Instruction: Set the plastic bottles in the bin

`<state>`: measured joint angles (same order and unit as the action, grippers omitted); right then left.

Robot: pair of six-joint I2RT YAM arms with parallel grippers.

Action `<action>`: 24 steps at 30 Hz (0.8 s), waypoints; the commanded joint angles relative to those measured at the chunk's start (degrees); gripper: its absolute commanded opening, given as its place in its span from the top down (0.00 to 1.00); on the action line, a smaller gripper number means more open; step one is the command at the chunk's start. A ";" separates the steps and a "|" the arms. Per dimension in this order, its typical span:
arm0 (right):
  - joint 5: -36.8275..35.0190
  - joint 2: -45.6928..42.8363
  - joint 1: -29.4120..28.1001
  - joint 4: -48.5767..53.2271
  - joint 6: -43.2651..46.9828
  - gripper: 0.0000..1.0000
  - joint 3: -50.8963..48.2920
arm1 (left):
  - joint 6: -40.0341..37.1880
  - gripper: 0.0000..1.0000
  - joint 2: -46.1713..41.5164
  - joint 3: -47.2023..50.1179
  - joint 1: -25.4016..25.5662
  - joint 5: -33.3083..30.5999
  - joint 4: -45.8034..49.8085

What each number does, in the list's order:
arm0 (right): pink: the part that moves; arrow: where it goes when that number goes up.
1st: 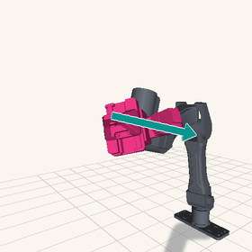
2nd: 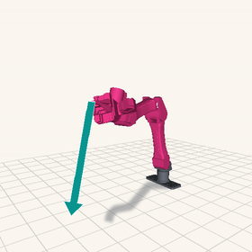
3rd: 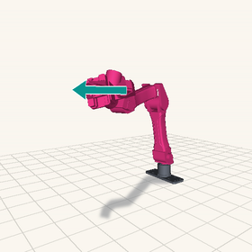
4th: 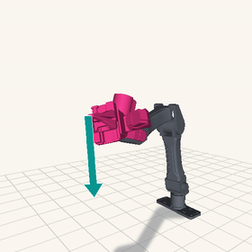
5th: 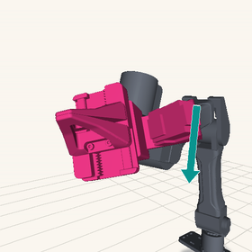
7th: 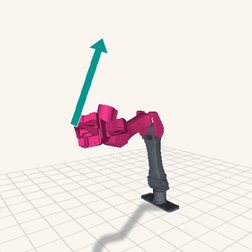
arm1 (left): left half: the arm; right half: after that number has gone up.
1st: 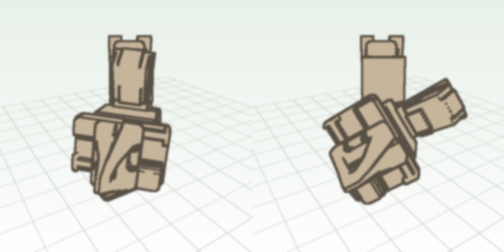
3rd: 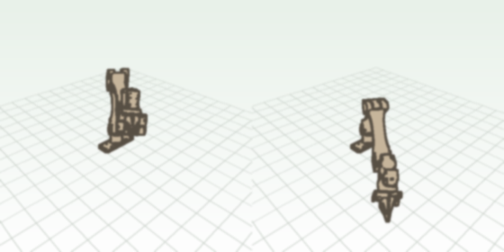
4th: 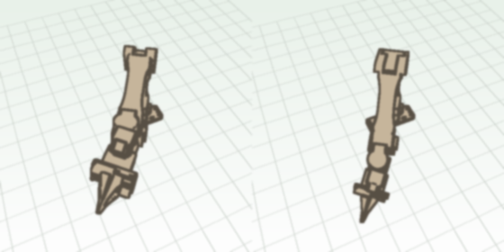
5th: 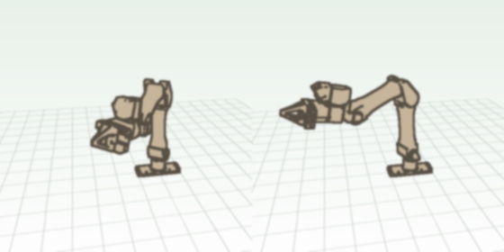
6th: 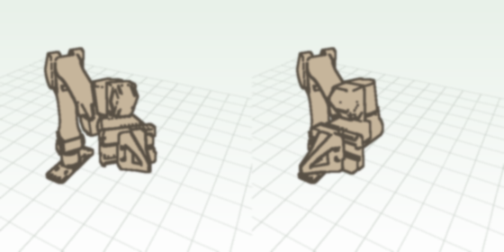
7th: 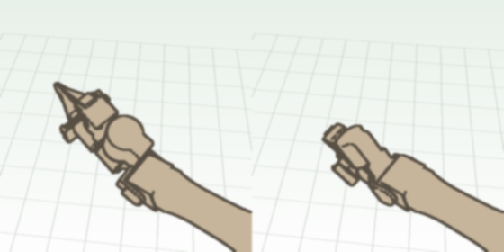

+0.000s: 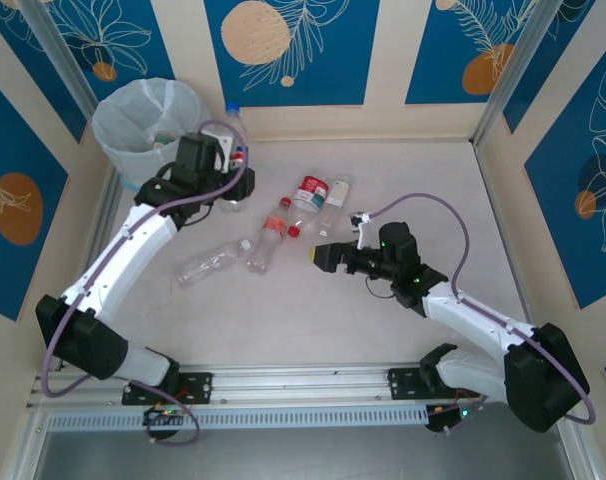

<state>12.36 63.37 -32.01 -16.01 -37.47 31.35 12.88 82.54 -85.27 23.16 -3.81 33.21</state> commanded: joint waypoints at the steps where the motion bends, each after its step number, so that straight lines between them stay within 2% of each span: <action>1: -1.45 1.57 -2.45 -1.54 2.71 0.00 3.39 | -2.70 0.47 1.05 -6.30 -3.78 -0.58 -3.07; 10: -2.95 4.57 -6.08 1.04 3.52 0.00 9.34 | -6.20 0.46 8.85 -20.54 -13.58 -0.62 -2.56; 13: -3.91 4.00 -6.79 1.48 3.11 0.00 9.04 | -8.19 0.46 12.61 -25.83 -16.15 -3.04 -2.36; 18: -5.22 0.29 -8.09 3.82 2.18 0.00 7.09 | -11.48 0.44 18.80 -33.65 -20.19 -8.01 -2.05; 24: -11.31 -6.73 -8.50 8.72 2.39 0.00 3.94 | -12.47 0.43 24.71 -38.14 -24.68 -12.16 -3.18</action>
<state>5.41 59.70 -40.16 -10.28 -35.70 37.08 2.26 105.38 -120.79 0.56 -12.05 30.85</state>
